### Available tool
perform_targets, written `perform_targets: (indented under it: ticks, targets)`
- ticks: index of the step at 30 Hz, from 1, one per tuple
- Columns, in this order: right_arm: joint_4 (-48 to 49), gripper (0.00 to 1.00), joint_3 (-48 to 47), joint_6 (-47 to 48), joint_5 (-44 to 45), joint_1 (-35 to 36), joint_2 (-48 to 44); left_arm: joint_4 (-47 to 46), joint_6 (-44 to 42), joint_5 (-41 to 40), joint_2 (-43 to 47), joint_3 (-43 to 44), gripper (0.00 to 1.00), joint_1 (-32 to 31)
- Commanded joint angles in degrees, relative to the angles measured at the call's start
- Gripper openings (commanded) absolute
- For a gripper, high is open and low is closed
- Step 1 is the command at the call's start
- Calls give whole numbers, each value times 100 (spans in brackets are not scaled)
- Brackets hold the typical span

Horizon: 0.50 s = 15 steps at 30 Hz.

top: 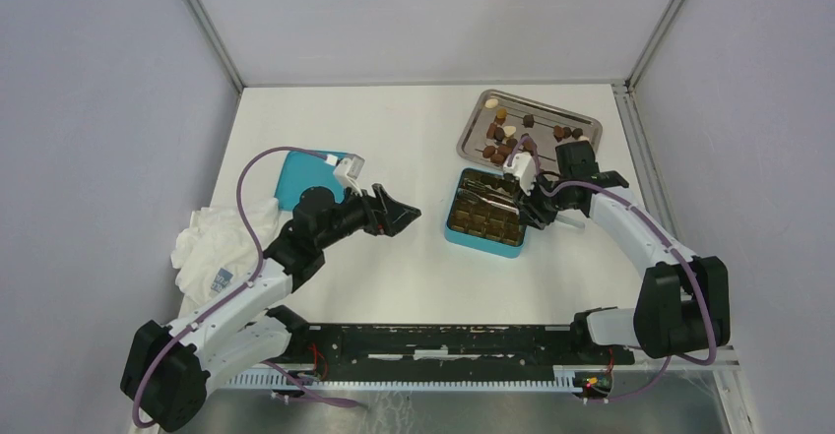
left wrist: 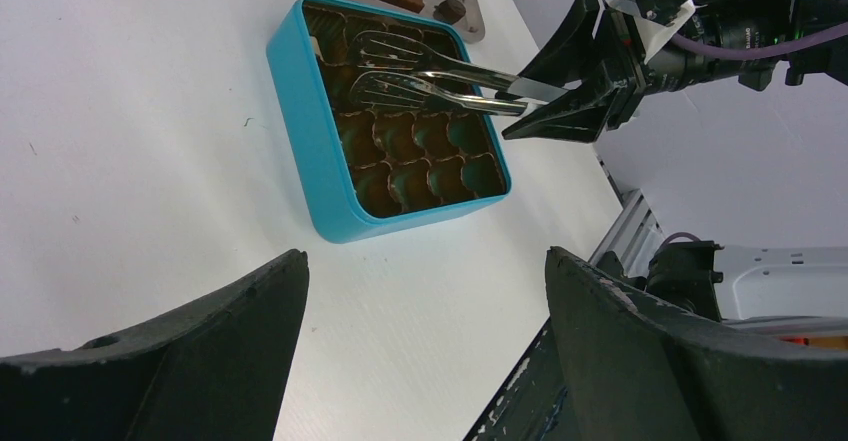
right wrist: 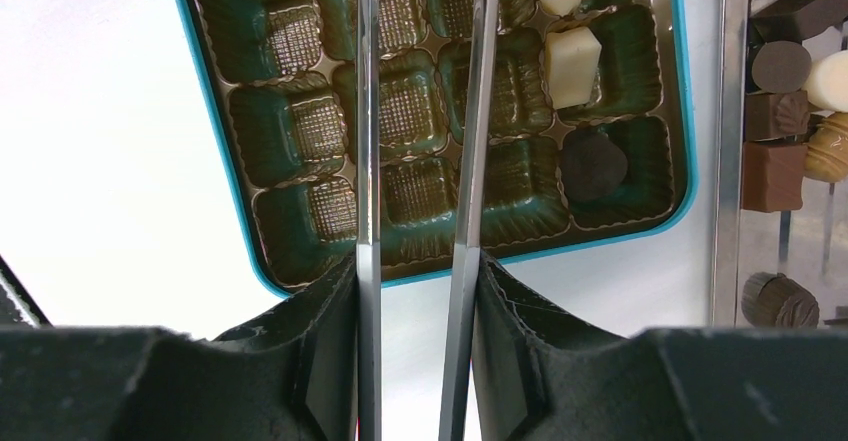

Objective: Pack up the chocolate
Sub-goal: Place the fake chocolate in the packing box.

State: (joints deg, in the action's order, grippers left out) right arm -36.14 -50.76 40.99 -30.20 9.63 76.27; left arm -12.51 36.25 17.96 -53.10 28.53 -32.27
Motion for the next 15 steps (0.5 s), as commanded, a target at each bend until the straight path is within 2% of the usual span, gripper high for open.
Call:
perform_targets:
  ticks: [1, 4, 9, 15]
  targets:
    - [-41, 43, -378, -107, -386, -92, -214, 21, 29, -135, 188, 92, 92, -29]
    - [-183, 43, -544, -100, -695, -427, -287, 153, -48, -173, 264, 191, 92, -29]
    - [-334, 42, -808, -74, -1239, -1400, -270, 245, -118, -182, 330, 429, 94, -26]
    - [-339, 42, -1153, -91, -997, -2222, -20, 111, -13, -63, 303, 632, 97, -22]
